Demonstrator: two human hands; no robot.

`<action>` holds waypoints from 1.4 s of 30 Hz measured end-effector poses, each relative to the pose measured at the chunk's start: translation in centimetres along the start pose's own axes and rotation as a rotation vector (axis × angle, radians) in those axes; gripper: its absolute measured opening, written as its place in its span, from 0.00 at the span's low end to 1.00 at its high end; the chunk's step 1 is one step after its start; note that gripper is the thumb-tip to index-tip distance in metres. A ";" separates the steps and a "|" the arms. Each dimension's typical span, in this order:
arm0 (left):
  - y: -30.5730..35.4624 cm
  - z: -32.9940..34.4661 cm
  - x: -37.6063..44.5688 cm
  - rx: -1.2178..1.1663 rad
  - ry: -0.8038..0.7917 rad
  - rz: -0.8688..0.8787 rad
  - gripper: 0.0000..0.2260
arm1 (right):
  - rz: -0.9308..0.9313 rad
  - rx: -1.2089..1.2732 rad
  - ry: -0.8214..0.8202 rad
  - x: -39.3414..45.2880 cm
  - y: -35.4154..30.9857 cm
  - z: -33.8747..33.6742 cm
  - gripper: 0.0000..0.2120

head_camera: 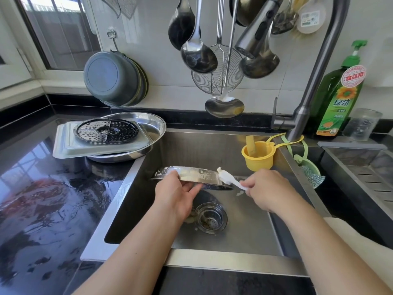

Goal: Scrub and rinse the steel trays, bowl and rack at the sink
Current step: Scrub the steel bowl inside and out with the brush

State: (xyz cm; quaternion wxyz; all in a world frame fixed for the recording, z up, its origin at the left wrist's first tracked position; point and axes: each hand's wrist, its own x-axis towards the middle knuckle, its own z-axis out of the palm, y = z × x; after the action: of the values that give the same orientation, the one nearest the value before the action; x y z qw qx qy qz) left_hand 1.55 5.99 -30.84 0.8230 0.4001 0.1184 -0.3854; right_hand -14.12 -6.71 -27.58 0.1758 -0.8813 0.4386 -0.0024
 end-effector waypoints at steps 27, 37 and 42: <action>-0.4 0.5 -1.4 0.227 -0.036 0.010 0.17 | -0.236 0.158 0.167 -0.1 -3.8 2.6 0.14; -0.7 0.6 -2.0 0.649 -0.148 0.124 0.25 | -0.398 0.179 0.239 0.2 -3.5 2.0 0.15; 0.0 0.4 -1.3 0.564 -0.033 0.134 0.21 | -0.398 0.156 0.081 0.1 -3.0 1.2 0.13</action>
State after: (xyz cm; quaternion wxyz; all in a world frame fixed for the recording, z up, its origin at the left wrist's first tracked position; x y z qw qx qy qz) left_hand 0.66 6.35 -29.91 0.7049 0.6137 -0.0336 -0.3541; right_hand -11.57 -4.73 -27.79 0.2219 -0.9334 0.2612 -0.1064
